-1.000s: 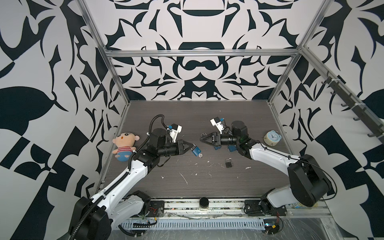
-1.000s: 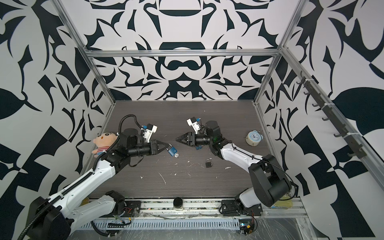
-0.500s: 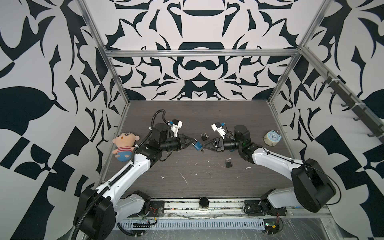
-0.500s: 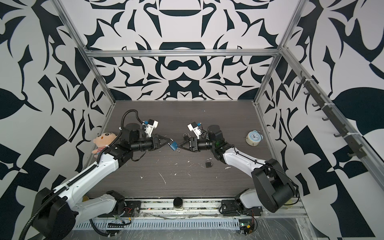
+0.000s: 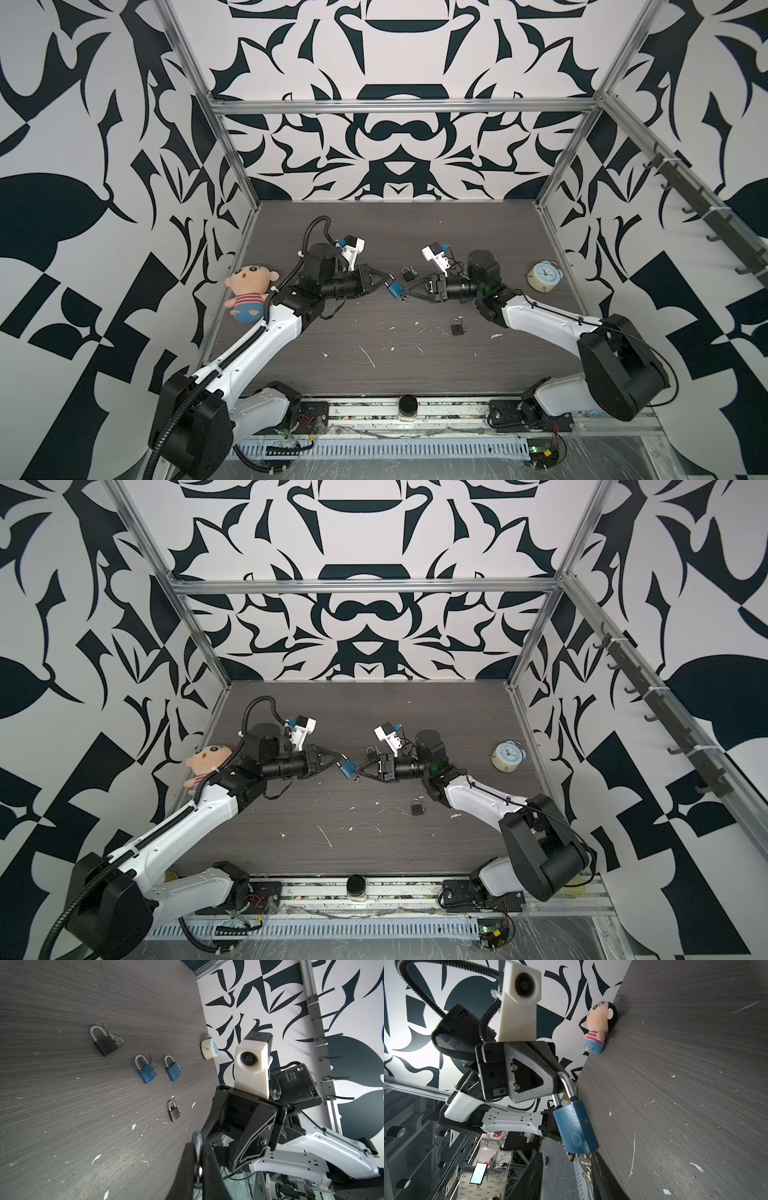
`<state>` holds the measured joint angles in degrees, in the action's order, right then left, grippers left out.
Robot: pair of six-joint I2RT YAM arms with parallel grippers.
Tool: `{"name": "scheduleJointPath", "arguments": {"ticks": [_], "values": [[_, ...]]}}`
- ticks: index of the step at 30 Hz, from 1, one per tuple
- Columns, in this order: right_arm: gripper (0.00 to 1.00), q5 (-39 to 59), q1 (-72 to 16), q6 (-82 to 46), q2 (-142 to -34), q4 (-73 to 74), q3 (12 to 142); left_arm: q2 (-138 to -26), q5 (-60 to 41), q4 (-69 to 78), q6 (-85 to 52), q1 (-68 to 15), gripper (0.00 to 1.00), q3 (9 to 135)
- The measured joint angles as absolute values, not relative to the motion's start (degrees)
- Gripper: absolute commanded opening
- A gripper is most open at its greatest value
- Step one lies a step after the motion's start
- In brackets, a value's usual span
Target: Lock with the key
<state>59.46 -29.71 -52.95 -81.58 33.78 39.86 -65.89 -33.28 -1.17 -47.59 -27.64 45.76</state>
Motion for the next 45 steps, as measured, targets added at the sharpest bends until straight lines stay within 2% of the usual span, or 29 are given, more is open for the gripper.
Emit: {"name": "scheduleJointPath", "arguments": {"ticks": [9,19,30,35,45], "values": [[0.4,57.1,-29.8,-45.9,-80.7,22.3,41.9,-65.9,-33.3,-1.1,-47.6,-27.6,0.0,45.9],[0.39,59.5,-30.9,-48.1,-80.7,25.6,42.4,-65.9,-33.3,0.2,-48.3,-27.6,0.0,45.9],[0.19,59.6,-31.2,-50.0,-81.4,27.6,42.4,-65.4,-32.8,1.1,-48.7,-27.6,0.0,45.9],[0.0,59.9,-31.2,-51.9,-81.7,29.6,42.2,-64.7,-32.4,1.2,-48.9,-27.0,0.0,45.8],[0.0,59.8,-31.4,-55.4,-82.0,36.3,40.4,-61.8,-34.2,1.6,-50.2,-22.8,0.0,45.3]]}}
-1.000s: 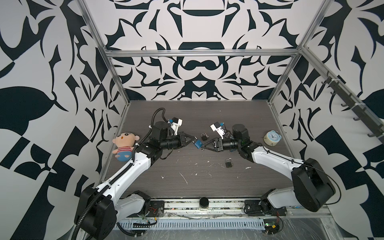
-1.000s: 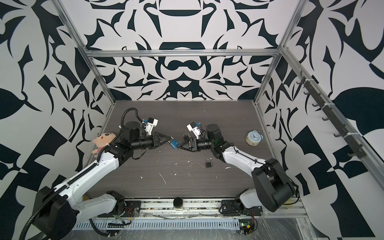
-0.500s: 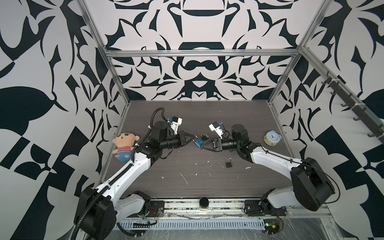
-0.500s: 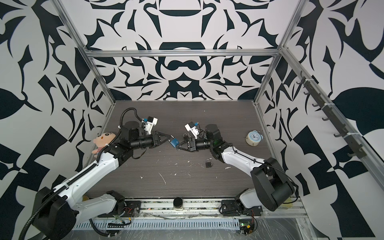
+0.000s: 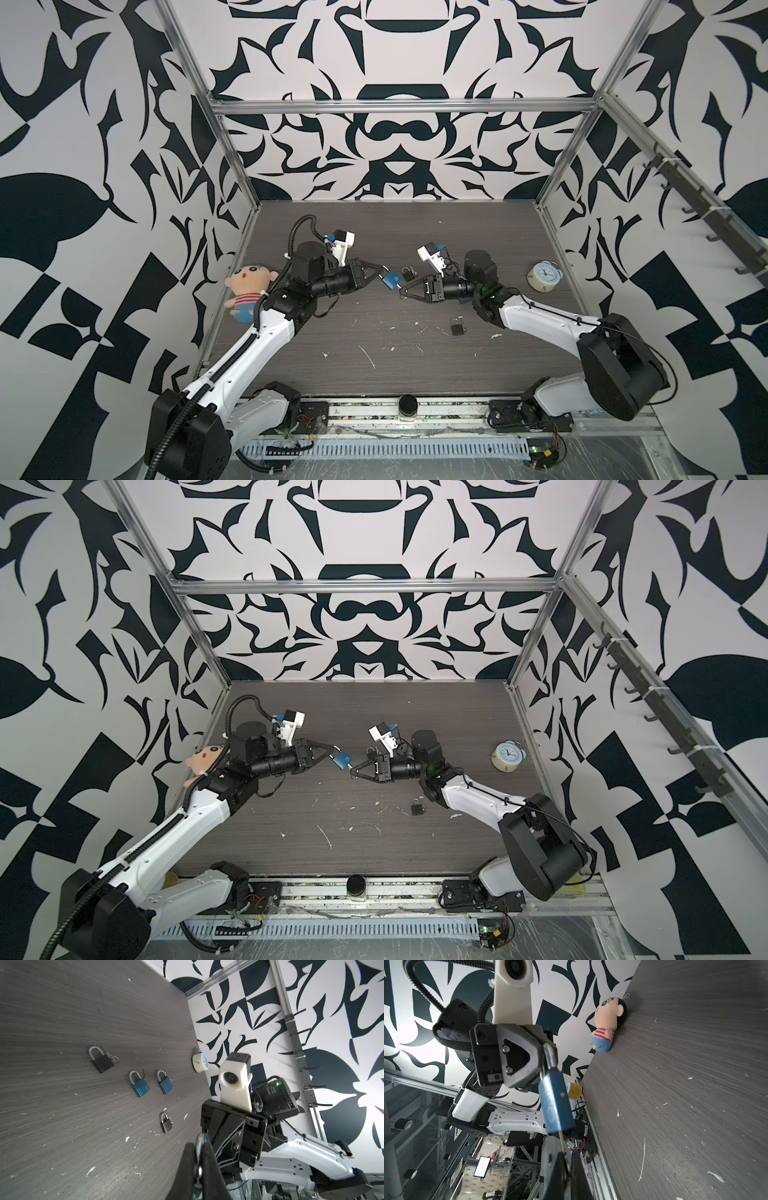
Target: Lock with the key
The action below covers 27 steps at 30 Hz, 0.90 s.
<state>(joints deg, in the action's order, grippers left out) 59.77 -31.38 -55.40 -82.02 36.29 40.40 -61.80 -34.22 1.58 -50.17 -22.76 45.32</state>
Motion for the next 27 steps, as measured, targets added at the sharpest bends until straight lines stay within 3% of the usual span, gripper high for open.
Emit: {"name": "scheduleJointPath", "arguments": {"ticks": [12,27], "values": [[0.0,60.2,-31.2,-56.4,-82.3,37.1,38.7,-60.4,-36.3,4.8,-52.6,-16.3,0.0,43.5],[0.0,52.1,-28.2,-46.1,-73.1,18.7,42.6,-63.3,-40.4,-5.1,-45.4,-16.8,0.0,43.5]]}}
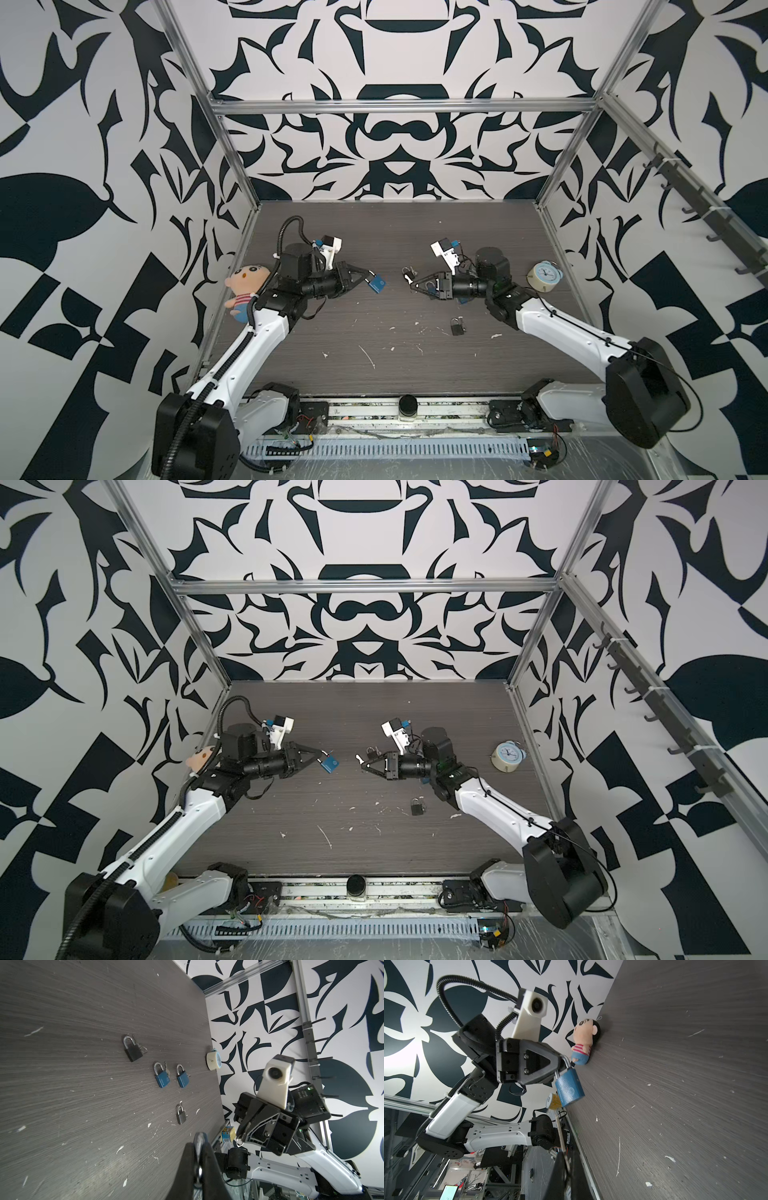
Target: Lock with the key
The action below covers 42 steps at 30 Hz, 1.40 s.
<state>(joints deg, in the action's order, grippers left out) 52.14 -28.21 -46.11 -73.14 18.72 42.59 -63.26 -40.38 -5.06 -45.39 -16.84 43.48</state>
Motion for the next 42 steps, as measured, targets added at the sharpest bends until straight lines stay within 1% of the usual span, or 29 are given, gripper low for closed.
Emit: {"name": "scheduleJointPath", "arguments": {"ticks": [6,13,24,32,42], "values": [[0.0,49.5,-25.9,-46.1,-73.0,15.2,43.2,-67.7,-41.1,-5.8,-42.7,-21.1,0.0,43.5],[0.0,45.3,-23.9,-46.0,-69.8,10.9,42.4,-77.0,-41.0,-8.4,-39.6,-26.4,0.0,46.0],[0.0,43.6,-23.6,-44.5,-70.0,7.3,41.8,-89.6,-39.9,-9.5,-36.6,-31.5,0.0,51.6],[0.0,43.2,-23.6,-43.0,-73.0,6.2,41.8,-97.5,-39.8,-9.7,-36.0,-33.3,0.0,54.1],[0.0,43.2,-23.6,-42.0,-75.0,5.5,41.8,-102.9,-38.3,-9.4,-36.0,-34.0,0.0,55.6]]}}
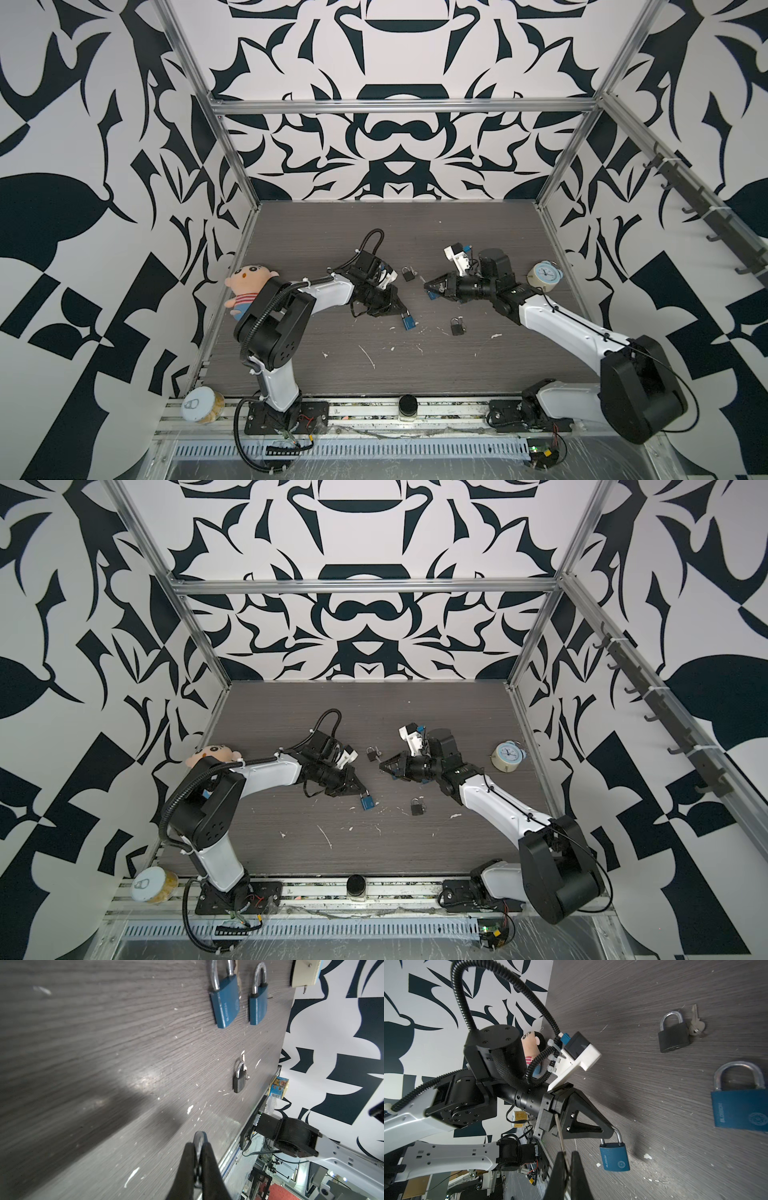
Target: Lock with the key
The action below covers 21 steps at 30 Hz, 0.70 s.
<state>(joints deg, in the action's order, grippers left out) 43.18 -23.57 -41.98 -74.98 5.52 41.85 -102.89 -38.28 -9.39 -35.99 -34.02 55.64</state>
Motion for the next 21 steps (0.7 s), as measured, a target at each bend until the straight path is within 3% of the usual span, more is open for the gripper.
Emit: {"name": "scheduleJointPath", "arguments": {"ticks": [15,17,21], "values": [[0.0,42.7,-23.6,-41.9,-75.4,5.4,41.8,-103.5,-34.9,-7.2,-37.5,-34.1,0.0,54.1],[0.0,42.7,-23.6,-41.9,-75.4,5.3,41.8,-103.5,-34.9,-6.5,-38.0,-34.2,0.04,53.5],[0.0,42.5,-23.6,-41.9,-75.4,5.3,41.8,-103.5,-34.1,-5.7,-38.5,-34.2,0.25,52.7]]}}
